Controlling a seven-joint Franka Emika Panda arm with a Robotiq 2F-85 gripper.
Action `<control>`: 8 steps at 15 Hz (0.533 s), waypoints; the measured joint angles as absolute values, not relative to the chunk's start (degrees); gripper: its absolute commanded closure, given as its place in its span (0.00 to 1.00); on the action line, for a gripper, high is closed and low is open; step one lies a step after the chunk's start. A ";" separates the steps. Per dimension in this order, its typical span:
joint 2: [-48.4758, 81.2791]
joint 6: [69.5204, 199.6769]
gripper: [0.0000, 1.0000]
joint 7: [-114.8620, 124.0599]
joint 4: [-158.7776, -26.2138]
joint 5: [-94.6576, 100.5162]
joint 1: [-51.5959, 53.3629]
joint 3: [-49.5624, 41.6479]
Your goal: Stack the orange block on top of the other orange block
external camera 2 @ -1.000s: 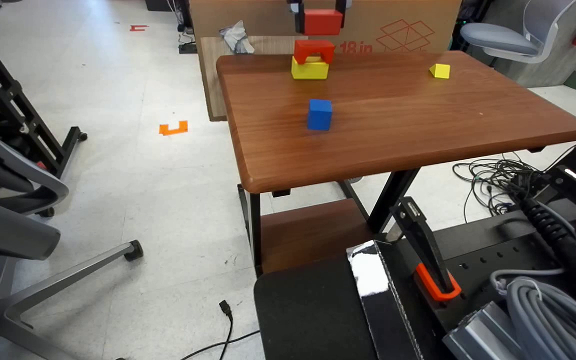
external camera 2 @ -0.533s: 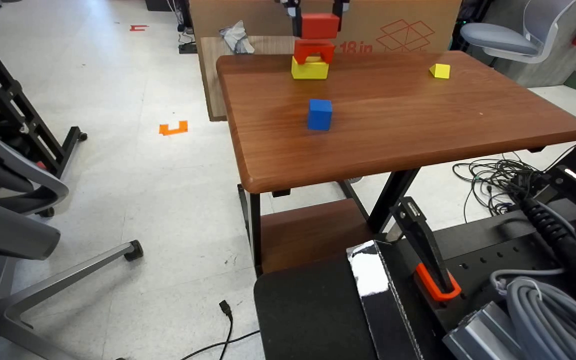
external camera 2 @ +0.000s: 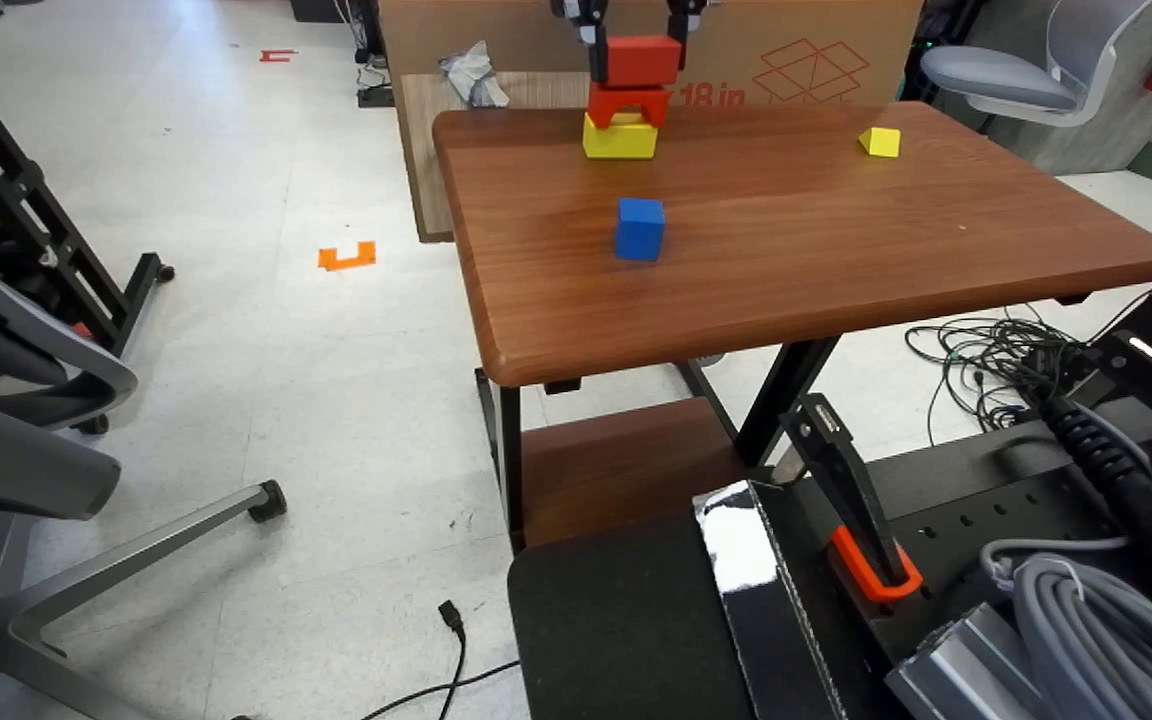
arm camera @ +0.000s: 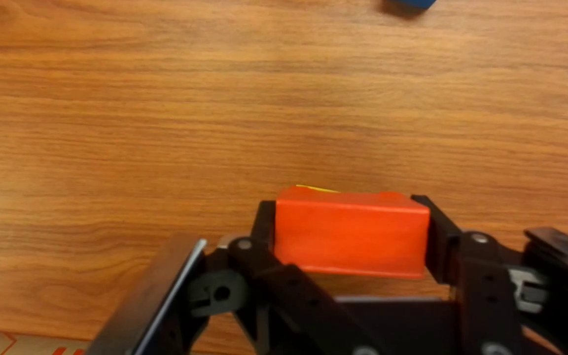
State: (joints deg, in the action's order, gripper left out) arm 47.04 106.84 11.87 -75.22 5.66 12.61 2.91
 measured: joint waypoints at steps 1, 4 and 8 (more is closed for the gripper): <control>47.31 106.65 0.06 11.93 -74.89 5.71 12.66 2.88; 47.95 105.55 0.00 12.00 -73.79 5.73 12.79 2.86; 47.36 105.55 0.00 11.98 -73.14 6.63 12.95 2.77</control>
